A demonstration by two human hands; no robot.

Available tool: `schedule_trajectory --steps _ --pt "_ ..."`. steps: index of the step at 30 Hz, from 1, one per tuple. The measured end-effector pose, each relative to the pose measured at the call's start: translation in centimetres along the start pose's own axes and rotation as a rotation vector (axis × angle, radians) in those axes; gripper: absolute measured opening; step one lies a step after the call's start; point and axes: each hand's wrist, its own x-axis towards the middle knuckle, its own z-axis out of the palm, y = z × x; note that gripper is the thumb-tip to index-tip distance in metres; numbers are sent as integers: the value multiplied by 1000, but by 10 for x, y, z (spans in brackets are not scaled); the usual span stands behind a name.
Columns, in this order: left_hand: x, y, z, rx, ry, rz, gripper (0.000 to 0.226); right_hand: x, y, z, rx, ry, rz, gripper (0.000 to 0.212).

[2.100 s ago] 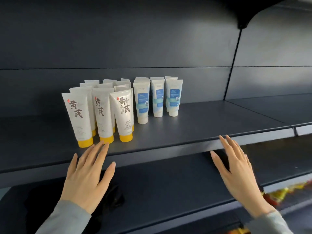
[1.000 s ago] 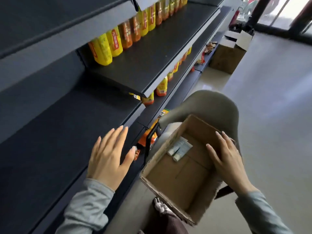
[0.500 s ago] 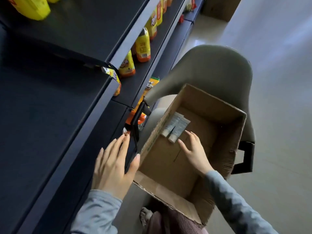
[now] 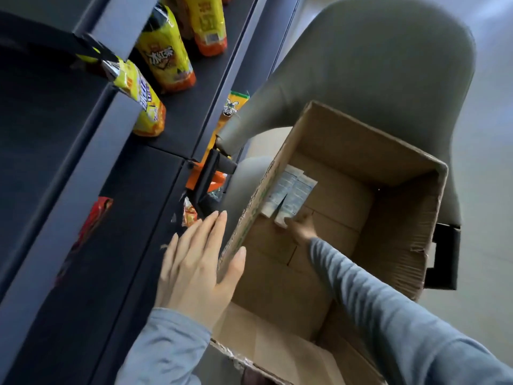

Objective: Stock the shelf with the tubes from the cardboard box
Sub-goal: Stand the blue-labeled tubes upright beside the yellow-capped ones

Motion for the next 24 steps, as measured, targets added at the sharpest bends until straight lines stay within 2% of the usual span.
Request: schedule_trajectory --steps 6,12,17,19,22,24 --pt "11 5 16 -48 -16 18 63 27 -11 13 178 51 -4 41" --pt "18 16 17 -67 -13 42 61 31 -7 4 248 6 11 40" --pt "23 27 17 -97 -23 21 65 22 5 -23 300 -57 100 44" --pt "23 32 17 -136 -23 14 65 8 7 -36 412 -125 136 42" --pt "22 40 17 -229 -32 -23 68 -20 4 -54 569 -157 70 37" --pt "22 44 19 -290 -47 -51 68 -43 1 -64 621 -159 -13 41"
